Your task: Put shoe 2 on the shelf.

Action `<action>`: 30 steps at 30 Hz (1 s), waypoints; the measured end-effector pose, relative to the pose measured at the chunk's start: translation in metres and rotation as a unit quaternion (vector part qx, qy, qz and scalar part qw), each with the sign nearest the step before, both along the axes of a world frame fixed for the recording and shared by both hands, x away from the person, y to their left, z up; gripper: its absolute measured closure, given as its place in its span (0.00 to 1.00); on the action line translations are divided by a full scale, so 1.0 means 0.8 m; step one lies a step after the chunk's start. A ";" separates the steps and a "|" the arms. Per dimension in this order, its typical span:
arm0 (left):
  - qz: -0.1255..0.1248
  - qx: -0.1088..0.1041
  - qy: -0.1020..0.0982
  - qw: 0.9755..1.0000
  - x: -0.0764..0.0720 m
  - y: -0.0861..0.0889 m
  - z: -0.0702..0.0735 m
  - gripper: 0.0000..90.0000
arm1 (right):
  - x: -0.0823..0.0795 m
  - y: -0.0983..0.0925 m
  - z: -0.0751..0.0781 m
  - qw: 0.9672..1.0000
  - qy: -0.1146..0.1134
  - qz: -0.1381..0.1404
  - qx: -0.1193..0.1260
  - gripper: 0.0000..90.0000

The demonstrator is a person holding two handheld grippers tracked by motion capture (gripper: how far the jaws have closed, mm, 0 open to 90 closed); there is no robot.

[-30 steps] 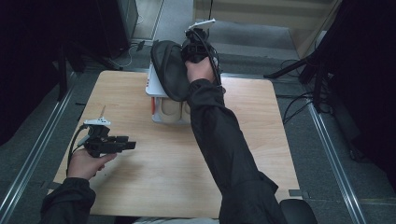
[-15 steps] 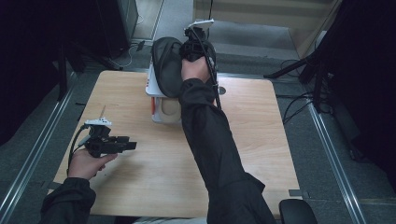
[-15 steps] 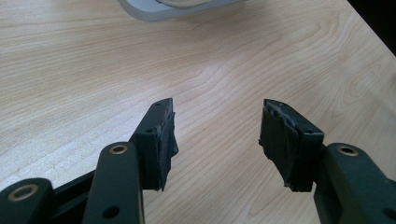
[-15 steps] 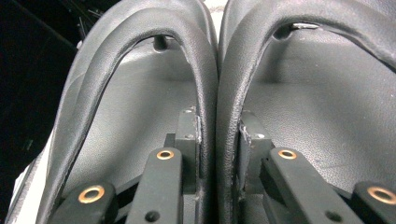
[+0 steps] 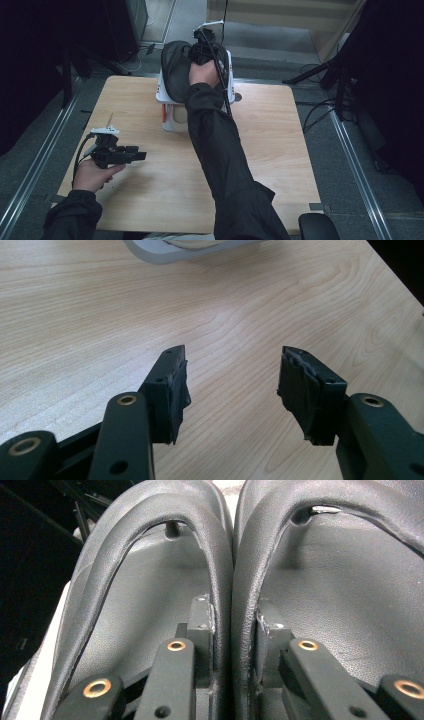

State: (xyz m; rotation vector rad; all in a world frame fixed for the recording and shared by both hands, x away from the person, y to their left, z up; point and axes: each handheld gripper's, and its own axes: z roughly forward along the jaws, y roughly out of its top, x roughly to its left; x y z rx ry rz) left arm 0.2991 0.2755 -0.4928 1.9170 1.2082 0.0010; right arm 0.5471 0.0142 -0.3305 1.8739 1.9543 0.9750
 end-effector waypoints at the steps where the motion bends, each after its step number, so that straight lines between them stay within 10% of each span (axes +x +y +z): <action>1: -0.001 0.000 0.000 1.000 0.000 0.000 0.000 0.50 | 0.001 -0.001 0.000 1.000 0.001 -0.001 0.001 0.83; 30: -0.003 0.001 0.001 1.000 0.000 -0.001 0.000 0.50 | 0.006 -0.011 -0.005 1.000 -0.004 -0.003 0.008 0.81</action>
